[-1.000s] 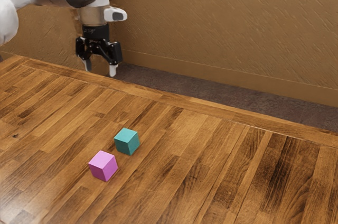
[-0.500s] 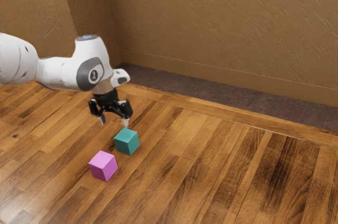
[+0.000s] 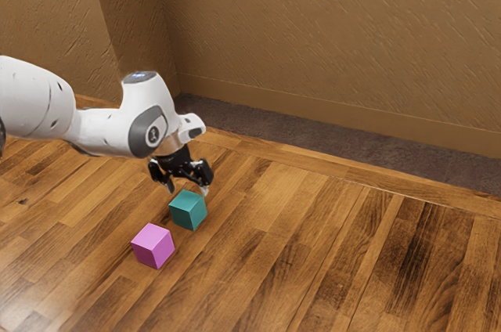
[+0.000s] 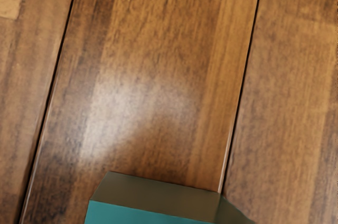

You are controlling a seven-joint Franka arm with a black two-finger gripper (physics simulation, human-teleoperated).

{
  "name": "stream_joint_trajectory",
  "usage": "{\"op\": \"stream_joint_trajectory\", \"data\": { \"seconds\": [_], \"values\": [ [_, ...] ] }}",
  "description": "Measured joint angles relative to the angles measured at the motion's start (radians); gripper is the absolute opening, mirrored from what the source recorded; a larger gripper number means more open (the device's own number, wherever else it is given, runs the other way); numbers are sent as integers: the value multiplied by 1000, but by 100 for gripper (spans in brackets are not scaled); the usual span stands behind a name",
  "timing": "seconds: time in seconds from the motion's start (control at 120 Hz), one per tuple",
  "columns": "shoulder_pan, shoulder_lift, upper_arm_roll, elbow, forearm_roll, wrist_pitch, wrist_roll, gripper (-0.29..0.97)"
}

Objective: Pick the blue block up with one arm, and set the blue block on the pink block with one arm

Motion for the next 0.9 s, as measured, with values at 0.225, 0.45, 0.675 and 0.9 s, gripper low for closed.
{"op": "stream_joint_trajectory", "data": {
  "seconds": [0.225, 0.45, 0.675, 0.9],
  "values": [
    [-1, 18, -1, -15, -2, 15, -2, 68],
    [-3, 8, -3, -49, -1, 20, 0, 66],
    [-3, 10, -3, -48, 1, 21, 5, 47],
    [-4, -19, -2, -48, 10, 18, 5, 37]
  ]
}}
